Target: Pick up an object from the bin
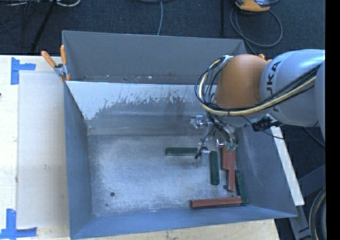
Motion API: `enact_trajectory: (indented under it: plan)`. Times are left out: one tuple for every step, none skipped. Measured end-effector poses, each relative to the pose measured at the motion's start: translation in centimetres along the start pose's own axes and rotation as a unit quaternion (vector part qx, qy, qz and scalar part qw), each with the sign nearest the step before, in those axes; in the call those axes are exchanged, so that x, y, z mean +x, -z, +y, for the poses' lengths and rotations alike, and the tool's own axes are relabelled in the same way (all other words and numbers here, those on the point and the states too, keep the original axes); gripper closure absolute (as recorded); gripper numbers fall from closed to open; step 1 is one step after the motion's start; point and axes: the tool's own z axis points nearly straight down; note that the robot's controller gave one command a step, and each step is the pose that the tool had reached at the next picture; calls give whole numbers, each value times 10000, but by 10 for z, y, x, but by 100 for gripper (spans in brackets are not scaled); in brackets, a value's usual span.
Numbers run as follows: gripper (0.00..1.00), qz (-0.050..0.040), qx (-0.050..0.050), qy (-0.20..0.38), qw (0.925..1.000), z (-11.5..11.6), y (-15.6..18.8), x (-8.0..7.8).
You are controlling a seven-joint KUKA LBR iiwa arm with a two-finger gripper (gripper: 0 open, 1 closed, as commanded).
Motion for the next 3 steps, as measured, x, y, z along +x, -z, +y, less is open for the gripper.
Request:
enact_trajectory:
  plan:
    - [0, 12, -5, -589, 9983, -2, -31, 3]
    - [0, 1, -5, -597, 9982, -2, -31, 3]
    - [100, -7, -7, -599, 9982, -2, -31, 2]
